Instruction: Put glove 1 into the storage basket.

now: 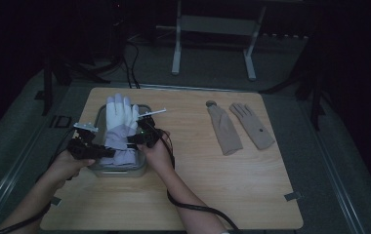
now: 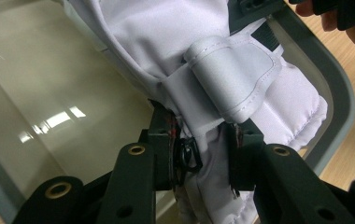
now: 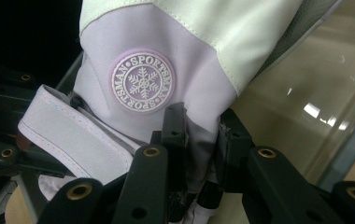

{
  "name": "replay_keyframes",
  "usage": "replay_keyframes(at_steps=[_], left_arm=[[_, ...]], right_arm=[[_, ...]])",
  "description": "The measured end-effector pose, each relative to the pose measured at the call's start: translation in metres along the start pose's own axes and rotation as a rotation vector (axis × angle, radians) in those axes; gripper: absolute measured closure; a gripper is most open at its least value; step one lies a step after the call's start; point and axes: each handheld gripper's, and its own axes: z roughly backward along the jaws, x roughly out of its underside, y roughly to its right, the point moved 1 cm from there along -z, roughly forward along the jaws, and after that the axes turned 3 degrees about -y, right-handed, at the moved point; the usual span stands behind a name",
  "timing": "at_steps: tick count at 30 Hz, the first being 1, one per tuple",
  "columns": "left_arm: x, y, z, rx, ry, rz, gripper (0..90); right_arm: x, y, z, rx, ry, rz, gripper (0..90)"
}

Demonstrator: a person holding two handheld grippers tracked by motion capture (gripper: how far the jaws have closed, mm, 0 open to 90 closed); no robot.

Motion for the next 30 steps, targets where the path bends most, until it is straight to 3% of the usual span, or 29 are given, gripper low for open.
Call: replay_keyframes(at_steps=[6,7,11,13,17,20,22,24,30], left_arm=[[-0.002,0.002,-0.005,-0.005,-0.043,0.000,67.1],[-0.003,0.003,-0.005,-0.007,-0.052,-0.001,64.4],[-0.004,0.007,-0.007,-0.019,-0.062,-0.017,52.7],[-0.004,0.009,-0.006,-0.037,-0.041,-0.010,42.0],[-0.003,0.010,-0.001,-0.076,-0.014,-0.007,34.4],[-0.003,0.009,0.008,-0.083,0.065,0.012,32.8],[-0.003,0.010,0.013,-0.111,0.112,0.005,32.2],[-0.003,0.012,0.014,-0.141,0.132,0.006,32.7],[-0.002,0.014,0.008,-0.135,0.154,-0.003,33.6]], right_arm=[[0.005,0.004,-0.003,-0.007,-0.027,-0.019,76.4],[0.006,0.006,-0.004,-0.011,-0.034,-0.038,76.8],[0.008,0.006,-0.004,-0.005,-0.022,-0.039,76.9],[0.008,0.006,-0.004,0.010,-0.022,-0.033,77.2],[0.007,0.003,-0.006,0.044,-0.037,-0.019,77.4],[0.005,0.001,-0.008,0.067,-0.050,-0.006,77.3],[0.004,-0.001,-0.010,0.088,-0.064,0.006,77.0],[0.002,-0.003,-0.012,0.111,-0.084,0.025,76.0],[-0.003,-0.003,-0.009,0.108,-0.128,0.066,67.3]])
